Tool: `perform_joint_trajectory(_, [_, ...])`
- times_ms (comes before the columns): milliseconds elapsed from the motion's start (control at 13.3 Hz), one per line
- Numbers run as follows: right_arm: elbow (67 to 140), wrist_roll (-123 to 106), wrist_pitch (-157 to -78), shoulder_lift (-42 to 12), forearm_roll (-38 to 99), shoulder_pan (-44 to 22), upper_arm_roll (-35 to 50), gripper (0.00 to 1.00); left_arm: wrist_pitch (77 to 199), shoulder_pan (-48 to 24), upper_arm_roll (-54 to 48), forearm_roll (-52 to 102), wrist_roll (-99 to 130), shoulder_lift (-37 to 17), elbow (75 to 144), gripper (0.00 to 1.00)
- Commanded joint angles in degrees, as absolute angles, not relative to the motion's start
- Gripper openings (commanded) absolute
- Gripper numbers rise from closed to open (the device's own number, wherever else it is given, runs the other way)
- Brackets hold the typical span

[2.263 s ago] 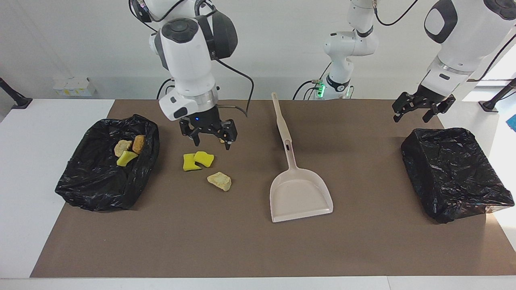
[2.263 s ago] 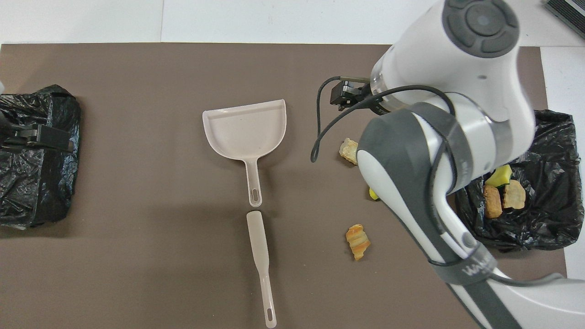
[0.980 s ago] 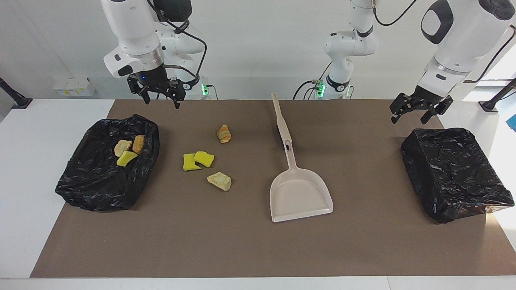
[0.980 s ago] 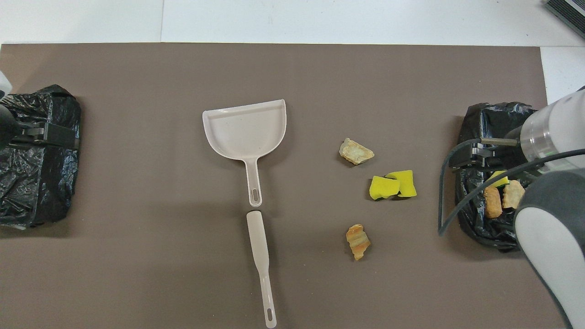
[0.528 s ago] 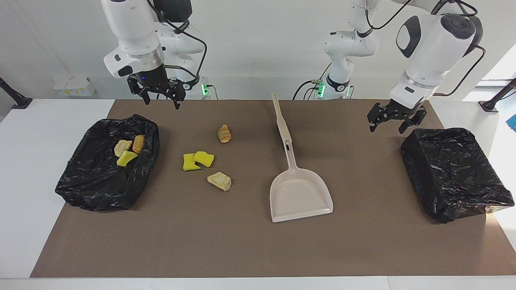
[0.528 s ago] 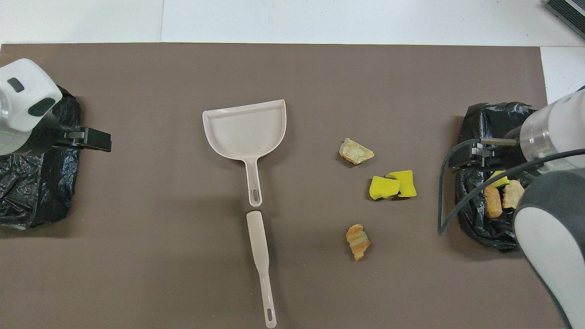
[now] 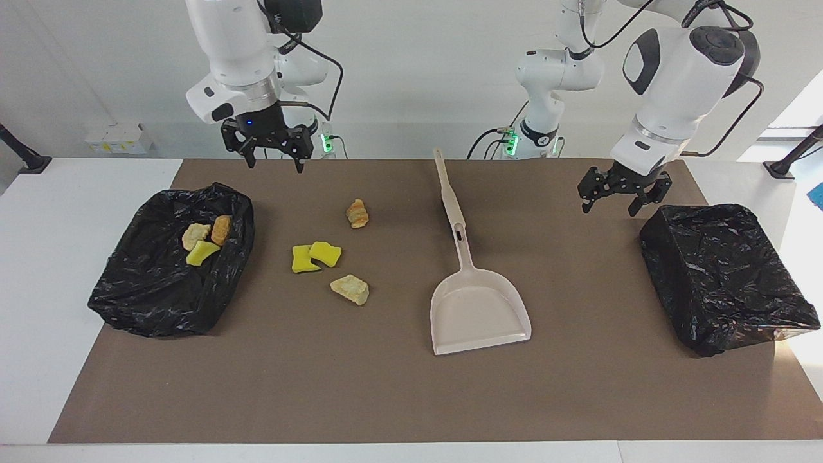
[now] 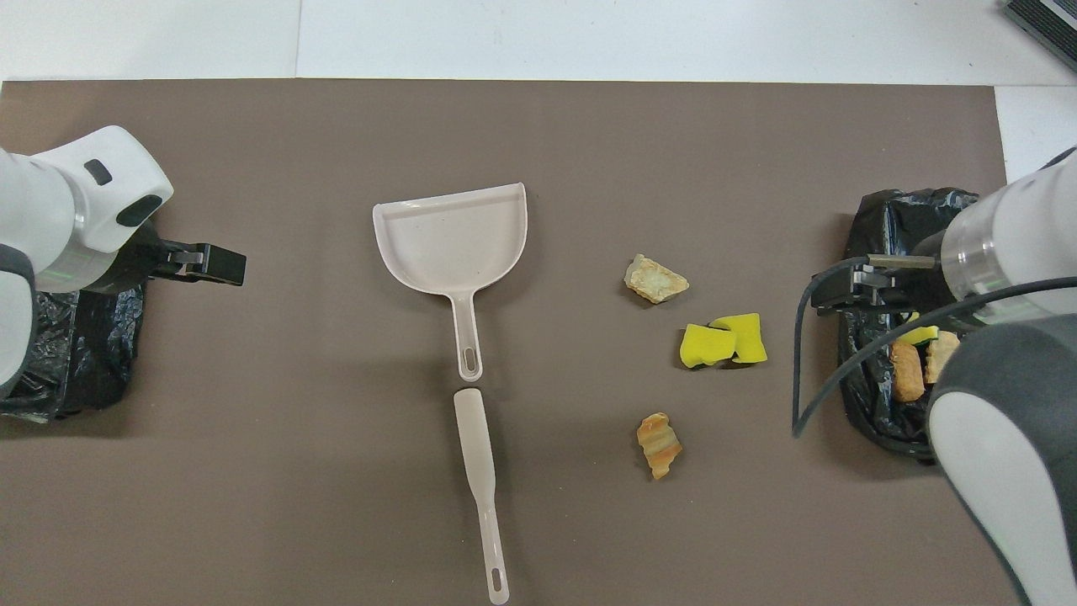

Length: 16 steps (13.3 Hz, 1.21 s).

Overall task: Sweep and dump trash in bin
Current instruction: 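Reach the right gripper toward the brush while the left gripper reaches the dustpan, then grasp the dustpan handle with the left gripper while the right gripper grasps the brush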

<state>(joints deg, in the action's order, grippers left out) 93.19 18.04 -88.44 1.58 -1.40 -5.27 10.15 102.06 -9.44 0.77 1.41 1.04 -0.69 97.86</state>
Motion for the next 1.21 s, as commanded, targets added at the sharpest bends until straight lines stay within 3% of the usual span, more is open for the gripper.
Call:
perform_joint_trajectory(0, [98.33,20.19,-90.61,3.51,-0.44,-11.4,10.28,1.0,99.84,-9.49,0.97,0.88,1.66,-2.81,94.13,1.0])
perform_joint_trajectory(302, [108.96,33.28,-99.73,6.15,2.37,-24.14,10.28,1.0,109.39,-13.78,0.62,1.14,5.87,-1.05,103.96,1.0])
perform_joint_trajectory(679, [120.48,45.43,-112.31,5.71,2.46,-37.34,10.37,1.0,112.93,-21.7,0.7,2.02,15.98,-14.92,98.27,1.0])
perform_joint_trajectory(1131, [129.1,53.43,-123.11,4.32,2.55,-47.27,10.37,1.0,121.02,-31.11,0.62,2.2,26.54,-19.25,100.19,1.0])
